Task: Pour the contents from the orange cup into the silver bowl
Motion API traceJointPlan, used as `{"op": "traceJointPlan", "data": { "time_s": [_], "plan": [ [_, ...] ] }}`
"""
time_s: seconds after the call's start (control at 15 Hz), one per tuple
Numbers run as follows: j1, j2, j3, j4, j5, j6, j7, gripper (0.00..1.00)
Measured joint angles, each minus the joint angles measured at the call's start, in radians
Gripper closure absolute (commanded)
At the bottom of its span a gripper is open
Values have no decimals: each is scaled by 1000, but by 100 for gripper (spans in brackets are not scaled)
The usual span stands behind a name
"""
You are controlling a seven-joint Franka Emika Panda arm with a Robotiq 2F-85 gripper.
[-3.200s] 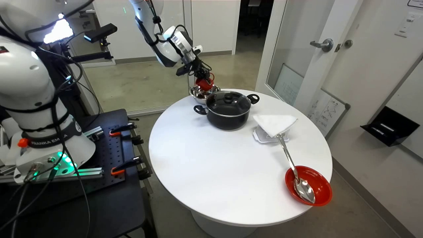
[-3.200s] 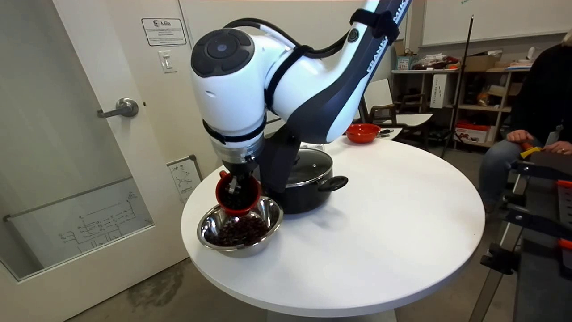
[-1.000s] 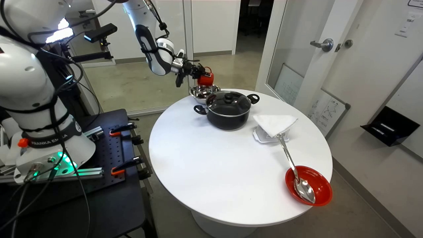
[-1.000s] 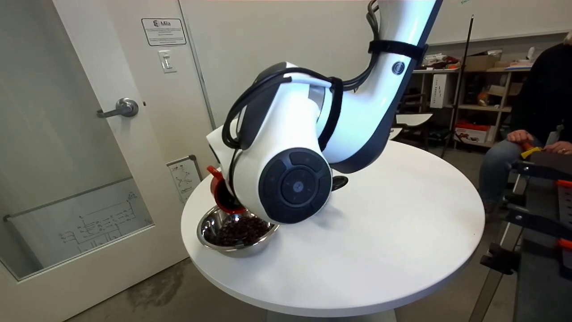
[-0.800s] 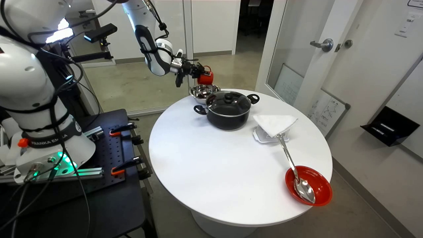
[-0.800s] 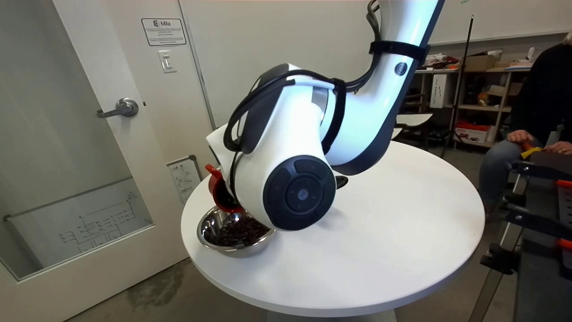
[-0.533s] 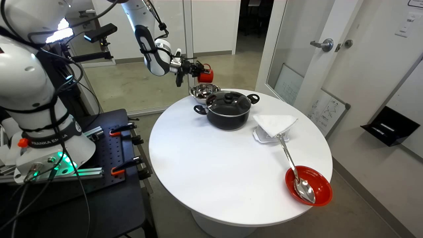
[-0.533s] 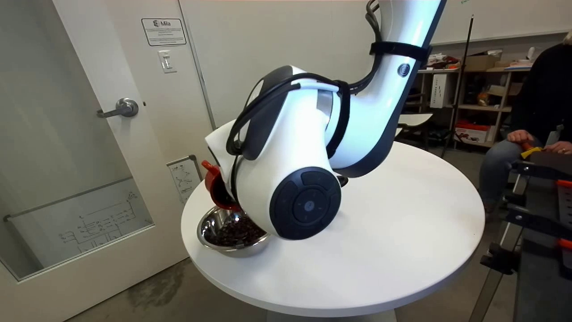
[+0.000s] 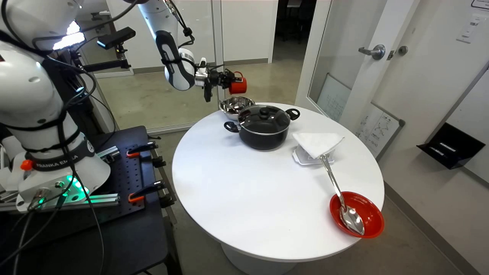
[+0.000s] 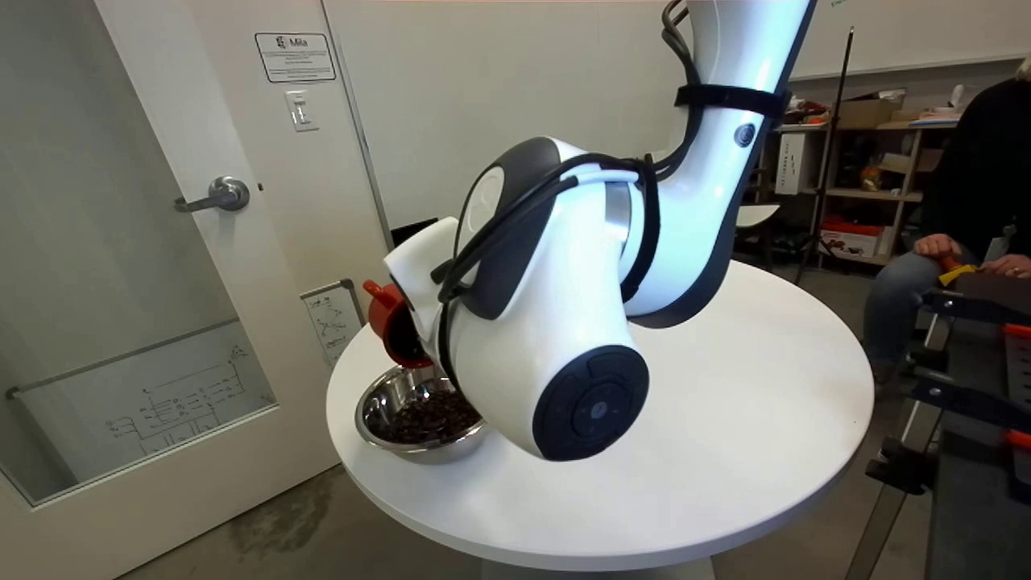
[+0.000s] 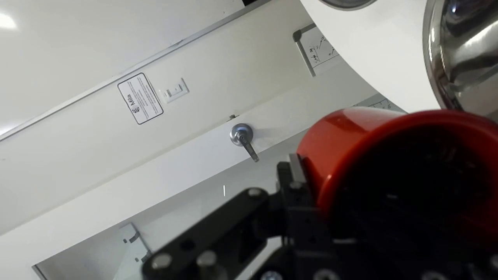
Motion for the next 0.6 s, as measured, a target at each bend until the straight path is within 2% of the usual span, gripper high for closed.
{"op": "traceJointPlan", "data": {
  "time_s": [0.6],
  "plan": [
    [2, 0, 39, -76, -78, -121, 4, 98]
  ]
}}
